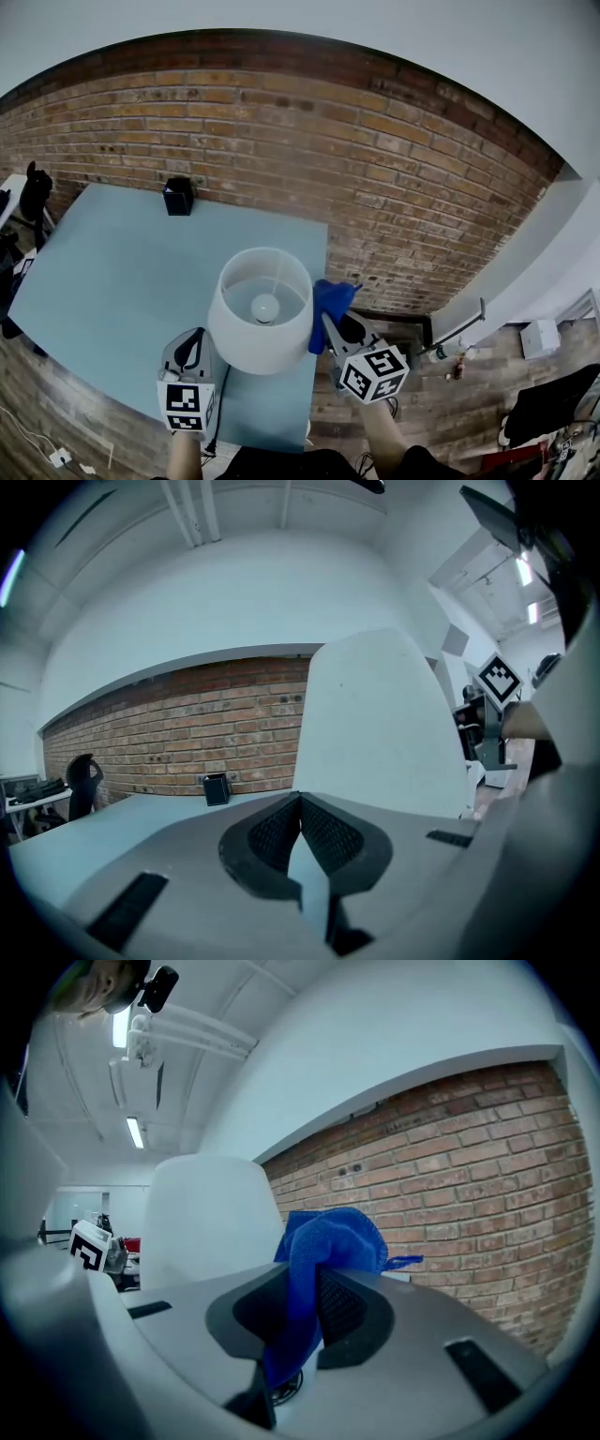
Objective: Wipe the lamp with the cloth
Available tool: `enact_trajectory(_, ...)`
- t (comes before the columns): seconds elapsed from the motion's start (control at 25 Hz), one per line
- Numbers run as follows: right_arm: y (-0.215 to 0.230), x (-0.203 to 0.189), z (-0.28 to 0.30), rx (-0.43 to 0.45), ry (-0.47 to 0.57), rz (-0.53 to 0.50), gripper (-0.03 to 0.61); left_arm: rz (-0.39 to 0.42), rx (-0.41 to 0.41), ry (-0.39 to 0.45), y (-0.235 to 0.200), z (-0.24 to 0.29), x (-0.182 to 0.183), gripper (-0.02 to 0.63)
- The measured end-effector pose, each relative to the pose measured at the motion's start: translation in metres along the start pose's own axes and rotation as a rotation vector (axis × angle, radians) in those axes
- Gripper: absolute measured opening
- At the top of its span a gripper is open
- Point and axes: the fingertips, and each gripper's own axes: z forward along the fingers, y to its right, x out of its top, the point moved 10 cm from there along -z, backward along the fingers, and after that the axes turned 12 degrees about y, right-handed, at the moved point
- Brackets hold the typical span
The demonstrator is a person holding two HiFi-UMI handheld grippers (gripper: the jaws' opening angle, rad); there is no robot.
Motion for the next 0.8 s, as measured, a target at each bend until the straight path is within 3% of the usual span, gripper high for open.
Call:
enact_trajectory(0.2,0.018,-0.012,0.006,-0.018,-0.089,-0.020,0.061,-0.007,0.019,0.009,-0.006,0.005,0.000,0.009)
enact_trajectory(0.32,0.031,0.005,0.017,-0.024,-0.098,-0.058,0.061,0.000,0.037,0.011,-0.014,0.009,0.004,0.009)
enact_trajectory(0.4,0.039,0.029,0.030,0.017,-0.061,-0.051,0.061,0.003,0.052,0.009,-0.020,0.012,0.009,0.009)
enact_trajectory(0.64,0.043,0.113,0.074,0.335,0.097,0.117,0.061,0.037,0.045,0.062,-0.033,0.034,0.042,0.009)
enact_trajectory(0.8,0.034,0.142,0.099,0.556,0.101,0.185,0.061,0.072,0.033,0.095,-0.043,0.050,0.062,0.009)
